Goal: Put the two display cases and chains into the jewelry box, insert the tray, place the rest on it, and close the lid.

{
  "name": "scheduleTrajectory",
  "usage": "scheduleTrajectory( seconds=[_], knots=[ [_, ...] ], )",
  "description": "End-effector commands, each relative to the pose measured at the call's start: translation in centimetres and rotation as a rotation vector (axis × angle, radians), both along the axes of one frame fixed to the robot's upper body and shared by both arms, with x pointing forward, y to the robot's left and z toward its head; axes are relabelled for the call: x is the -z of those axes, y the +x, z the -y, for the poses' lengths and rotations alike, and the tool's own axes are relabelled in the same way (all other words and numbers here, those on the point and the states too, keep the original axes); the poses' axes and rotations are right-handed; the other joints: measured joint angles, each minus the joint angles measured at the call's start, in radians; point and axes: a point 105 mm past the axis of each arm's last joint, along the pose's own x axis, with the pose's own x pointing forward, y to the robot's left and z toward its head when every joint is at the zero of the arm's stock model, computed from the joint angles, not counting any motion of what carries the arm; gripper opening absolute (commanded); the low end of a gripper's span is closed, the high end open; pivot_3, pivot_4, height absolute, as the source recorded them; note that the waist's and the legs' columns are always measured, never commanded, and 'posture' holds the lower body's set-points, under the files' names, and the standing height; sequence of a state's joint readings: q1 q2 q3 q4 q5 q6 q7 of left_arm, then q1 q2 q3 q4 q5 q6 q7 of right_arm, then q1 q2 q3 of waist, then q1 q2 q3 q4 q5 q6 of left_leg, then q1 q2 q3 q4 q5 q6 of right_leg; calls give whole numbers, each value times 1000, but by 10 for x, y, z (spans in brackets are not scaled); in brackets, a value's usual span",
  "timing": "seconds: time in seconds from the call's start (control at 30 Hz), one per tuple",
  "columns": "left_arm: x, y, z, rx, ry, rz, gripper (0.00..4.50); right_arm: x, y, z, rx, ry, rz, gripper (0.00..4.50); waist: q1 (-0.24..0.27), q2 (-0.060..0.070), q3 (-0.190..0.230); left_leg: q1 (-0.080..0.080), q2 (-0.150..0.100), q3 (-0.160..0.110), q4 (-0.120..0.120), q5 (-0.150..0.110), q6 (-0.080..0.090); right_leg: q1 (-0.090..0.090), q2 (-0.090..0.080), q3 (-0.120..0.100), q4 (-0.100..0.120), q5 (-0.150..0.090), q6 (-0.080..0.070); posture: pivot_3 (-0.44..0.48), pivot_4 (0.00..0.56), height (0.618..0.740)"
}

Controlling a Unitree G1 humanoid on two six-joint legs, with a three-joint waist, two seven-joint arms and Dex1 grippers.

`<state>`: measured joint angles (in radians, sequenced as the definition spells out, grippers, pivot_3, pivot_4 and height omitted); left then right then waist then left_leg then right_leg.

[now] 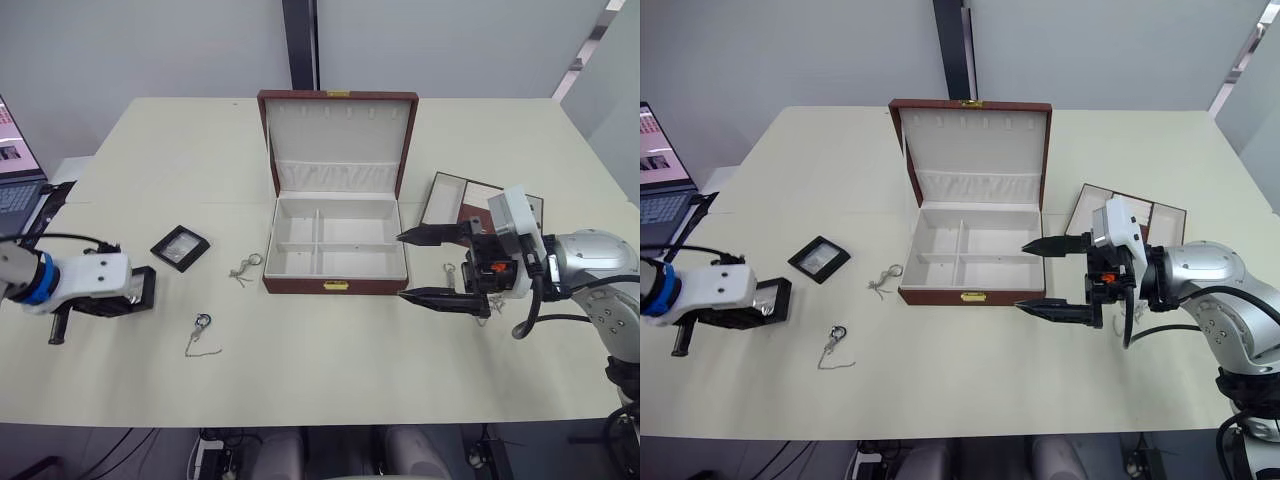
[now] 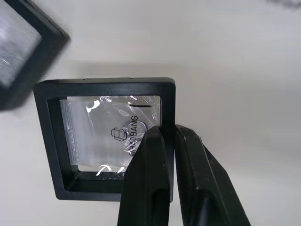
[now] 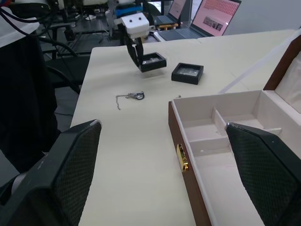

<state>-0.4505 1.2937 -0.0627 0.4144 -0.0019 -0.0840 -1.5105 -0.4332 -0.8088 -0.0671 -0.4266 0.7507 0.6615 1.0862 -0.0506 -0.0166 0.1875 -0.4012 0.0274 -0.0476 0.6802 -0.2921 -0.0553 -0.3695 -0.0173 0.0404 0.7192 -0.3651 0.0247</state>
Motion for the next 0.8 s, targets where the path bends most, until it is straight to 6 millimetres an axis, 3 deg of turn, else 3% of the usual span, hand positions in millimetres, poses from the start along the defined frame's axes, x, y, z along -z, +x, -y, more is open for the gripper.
scheduleTrajectory(
  seconds=[0.03, 0.23, 0.4, 0.53, 0.8],
  knots=[
    [-37, 7, 29, 57, -73, 77, 24, -9, -1, 12, 64, 22, 32, 4500, 3, 0, 0, 0, 0, 0, 0, 0, 0, 0, 0, 0, 0, 0, 0, 0, 150, 740],
    [-71, 20, 85, 185, -192, 105, 24, -6, 3, 23, 166, 35, 32, 4500, 1, 0, 0, 0, 0, 0, 0, 0, 0, 0, 4, 0, 0, 0, 0, 0, 150, 740],
    [-88, 39, 126, 280, -232, 117, 24, -1, 4, 29, 229, 42, 27, 4500, 2, -1, 0, 0, 0, 0, 1, 0, 0, 1, 7, 1, 0, 0, 0, 0, 150, 740],
    [-92, 56, 163, 352, -259, 91, 24, 5, 5, 34, 284, 41, 17, 4500, 5, -1, 0, 0, 0, 0, 1, 0, 0, 1, 7, 2, 0, 0, 0, 0, 150, 740],
    [-87, 90, 216, 427, -185, 67, 24, 13, 5, 39, 365, 50, 6, 4500, 4, -1, 0, 0, 0, 0, 1, 0, 0, 0, 8, 2, 0, 0, 0, 0, 150, 740]
  ],
)
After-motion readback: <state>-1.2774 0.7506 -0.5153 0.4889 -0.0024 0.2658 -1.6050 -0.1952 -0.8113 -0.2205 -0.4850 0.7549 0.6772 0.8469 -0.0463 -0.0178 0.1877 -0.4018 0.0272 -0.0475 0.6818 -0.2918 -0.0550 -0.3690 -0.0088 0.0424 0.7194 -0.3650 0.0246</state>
